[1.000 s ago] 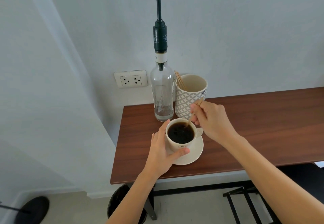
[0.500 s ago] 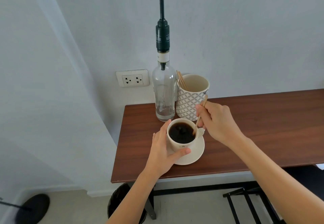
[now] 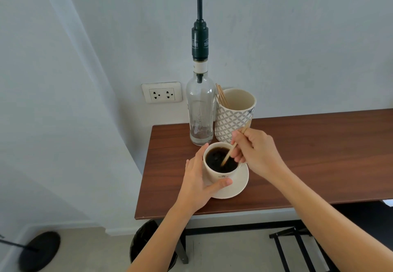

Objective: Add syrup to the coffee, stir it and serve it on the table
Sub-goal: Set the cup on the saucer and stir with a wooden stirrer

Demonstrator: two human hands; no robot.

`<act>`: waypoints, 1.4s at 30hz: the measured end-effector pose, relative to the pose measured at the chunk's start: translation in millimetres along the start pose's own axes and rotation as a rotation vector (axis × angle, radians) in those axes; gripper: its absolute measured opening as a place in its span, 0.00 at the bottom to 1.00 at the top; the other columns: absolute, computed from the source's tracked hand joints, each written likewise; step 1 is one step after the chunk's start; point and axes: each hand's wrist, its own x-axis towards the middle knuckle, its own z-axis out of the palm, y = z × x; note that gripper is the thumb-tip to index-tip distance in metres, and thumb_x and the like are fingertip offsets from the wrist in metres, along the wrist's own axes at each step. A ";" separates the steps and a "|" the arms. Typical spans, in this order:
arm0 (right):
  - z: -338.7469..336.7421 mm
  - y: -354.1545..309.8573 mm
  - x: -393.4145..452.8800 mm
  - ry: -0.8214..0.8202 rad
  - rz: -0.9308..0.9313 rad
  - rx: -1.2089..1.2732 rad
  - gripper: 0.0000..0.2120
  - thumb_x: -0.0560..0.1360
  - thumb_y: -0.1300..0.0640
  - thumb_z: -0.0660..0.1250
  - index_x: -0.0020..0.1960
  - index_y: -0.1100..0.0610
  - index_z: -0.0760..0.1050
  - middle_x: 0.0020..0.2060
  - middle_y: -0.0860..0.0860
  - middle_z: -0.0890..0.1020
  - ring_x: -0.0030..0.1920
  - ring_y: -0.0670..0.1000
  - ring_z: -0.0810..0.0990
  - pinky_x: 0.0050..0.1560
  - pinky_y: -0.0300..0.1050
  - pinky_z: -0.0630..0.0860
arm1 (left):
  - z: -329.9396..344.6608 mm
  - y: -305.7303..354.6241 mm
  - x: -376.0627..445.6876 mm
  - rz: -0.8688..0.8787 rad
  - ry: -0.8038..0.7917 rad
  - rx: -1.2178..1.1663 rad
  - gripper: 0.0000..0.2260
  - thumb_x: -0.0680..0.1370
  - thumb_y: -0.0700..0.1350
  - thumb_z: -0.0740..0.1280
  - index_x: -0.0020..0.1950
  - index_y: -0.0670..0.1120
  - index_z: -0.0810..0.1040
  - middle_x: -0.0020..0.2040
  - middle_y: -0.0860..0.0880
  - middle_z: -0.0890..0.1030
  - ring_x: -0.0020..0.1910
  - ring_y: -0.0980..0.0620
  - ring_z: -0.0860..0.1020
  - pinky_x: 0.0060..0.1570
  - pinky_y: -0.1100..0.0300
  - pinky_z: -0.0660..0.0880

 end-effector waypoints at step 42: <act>-12.5 4.0 17.1 0.071 -0.067 -0.198 0.16 0.83 0.53 0.59 0.42 0.59 0.76 0.29 0.50 0.83 0.29 0.40 0.80 0.35 0.32 0.76 | 0.5 1.1 0.2 -0.014 -0.011 0.016 0.41 0.68 0.63 0.78 0.75 0.66 0.59 0.68 0.72 0.70 0.71 0.70 0.64 0.75 0.39 0.62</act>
